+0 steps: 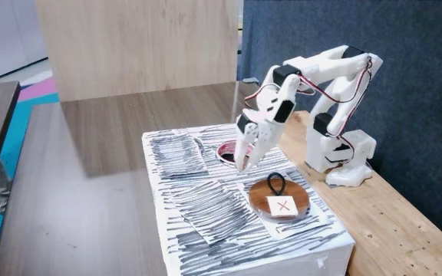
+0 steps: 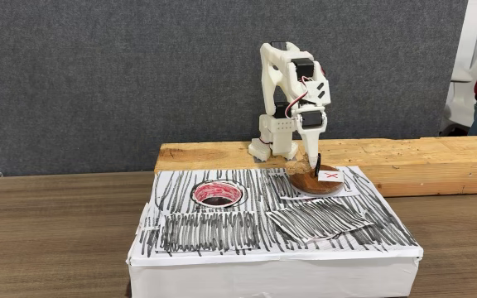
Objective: Pick the brown debris from the hole.
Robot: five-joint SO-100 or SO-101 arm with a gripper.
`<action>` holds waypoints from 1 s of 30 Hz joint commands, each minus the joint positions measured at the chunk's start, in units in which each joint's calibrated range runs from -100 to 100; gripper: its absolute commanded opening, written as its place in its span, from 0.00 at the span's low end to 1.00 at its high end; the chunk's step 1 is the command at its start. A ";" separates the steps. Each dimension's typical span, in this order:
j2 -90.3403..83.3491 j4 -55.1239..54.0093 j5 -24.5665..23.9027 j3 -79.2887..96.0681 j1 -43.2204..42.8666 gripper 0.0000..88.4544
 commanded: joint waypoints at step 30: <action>-1.43 0.39 -0.20 -0.44 -0.77 0.41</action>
